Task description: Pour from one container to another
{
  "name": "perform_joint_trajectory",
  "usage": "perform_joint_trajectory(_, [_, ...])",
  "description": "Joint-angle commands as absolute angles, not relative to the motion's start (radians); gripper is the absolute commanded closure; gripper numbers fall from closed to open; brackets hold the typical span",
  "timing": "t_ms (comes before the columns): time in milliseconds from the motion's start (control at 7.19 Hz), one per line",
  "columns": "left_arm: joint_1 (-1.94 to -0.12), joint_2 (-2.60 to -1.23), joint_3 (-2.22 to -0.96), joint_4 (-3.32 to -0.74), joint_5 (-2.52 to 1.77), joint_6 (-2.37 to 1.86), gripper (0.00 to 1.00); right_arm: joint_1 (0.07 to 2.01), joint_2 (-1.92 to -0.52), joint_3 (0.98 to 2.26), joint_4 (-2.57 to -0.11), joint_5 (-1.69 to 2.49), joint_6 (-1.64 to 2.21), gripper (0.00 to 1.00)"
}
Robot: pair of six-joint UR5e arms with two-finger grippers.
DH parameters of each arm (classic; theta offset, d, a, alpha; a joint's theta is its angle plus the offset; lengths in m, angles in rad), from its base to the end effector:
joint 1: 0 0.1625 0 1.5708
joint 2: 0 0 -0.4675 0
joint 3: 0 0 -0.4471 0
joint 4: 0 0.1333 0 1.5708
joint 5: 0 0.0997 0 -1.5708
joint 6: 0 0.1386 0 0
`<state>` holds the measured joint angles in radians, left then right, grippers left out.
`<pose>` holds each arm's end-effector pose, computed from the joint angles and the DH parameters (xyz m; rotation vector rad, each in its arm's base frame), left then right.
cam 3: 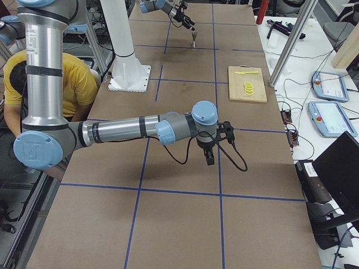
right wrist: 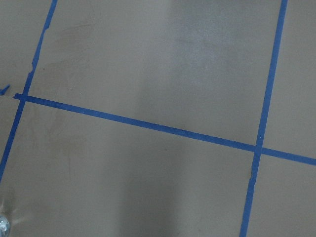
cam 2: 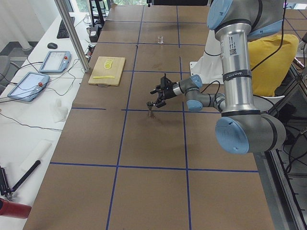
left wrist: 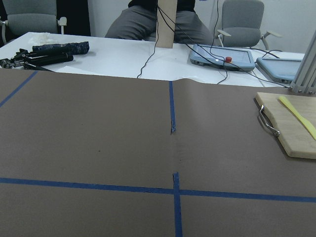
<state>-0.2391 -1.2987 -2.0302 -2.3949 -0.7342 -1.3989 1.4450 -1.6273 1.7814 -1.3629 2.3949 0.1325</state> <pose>0.3766 -0.3349 0.4943 0.9426 0.7762 -0.4808 -0.0367 -0.5417 0.6134 0.2334 -0.8520 -0.1429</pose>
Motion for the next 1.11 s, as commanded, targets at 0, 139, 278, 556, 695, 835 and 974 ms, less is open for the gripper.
perform_joint_trajectory(0, [-0.166, -1.295, -1.977, -2.395, -0.615, -1.451, 0.01, 1.443, -1.628, 1.779, -1.358, 2.393, 0.133, 0.0])
perform_joint_trajectory(139, [-0.157, -1.295, -1.973, -2.395, -0.586, -1.451, 0.01, 1.443, -1.626, 1.782, -1.358, 2.395, 0.133, 0.0])
perform_joint_trajectory(278, [-0.143, -1.298, -1.953, -2.395, -0.563, -1.451, 0.01, 1.443, -1.626, 1.784, -1.358, 2.395, 0.133, 0.0])
perform_joint_trajectory(556, [-0.13, -1.321, -1.889, -2.398, -0.534, -1.451, 0.01, 1.443, -1.624, 1.782, -1.358, 2.395, 0.133, 0.0])
perform_joint_trajectory(695, [-0.13, -1.357, -1.855, -2.401, -0.532, -1.451, 0.01, 1.442, -1.624, 1.784, -1.358, 2.395, 0.133, 0.0])
perform_joint_trajectory(835, [-0.13, -1.376, -1.835, -2.401, -0.532, -1.451, 0.01, 1.443, -1.624, 1.787, -1.358, 2.396, 0.133, 0.0])
perform_joint_trajectory(974, [-0.13, -1.397, -1.807, -2.402, -0.532, -1.451, 0.01, 1.443, -1.624, 1.789, -1.358, 2.396, 0.133, 0.0])
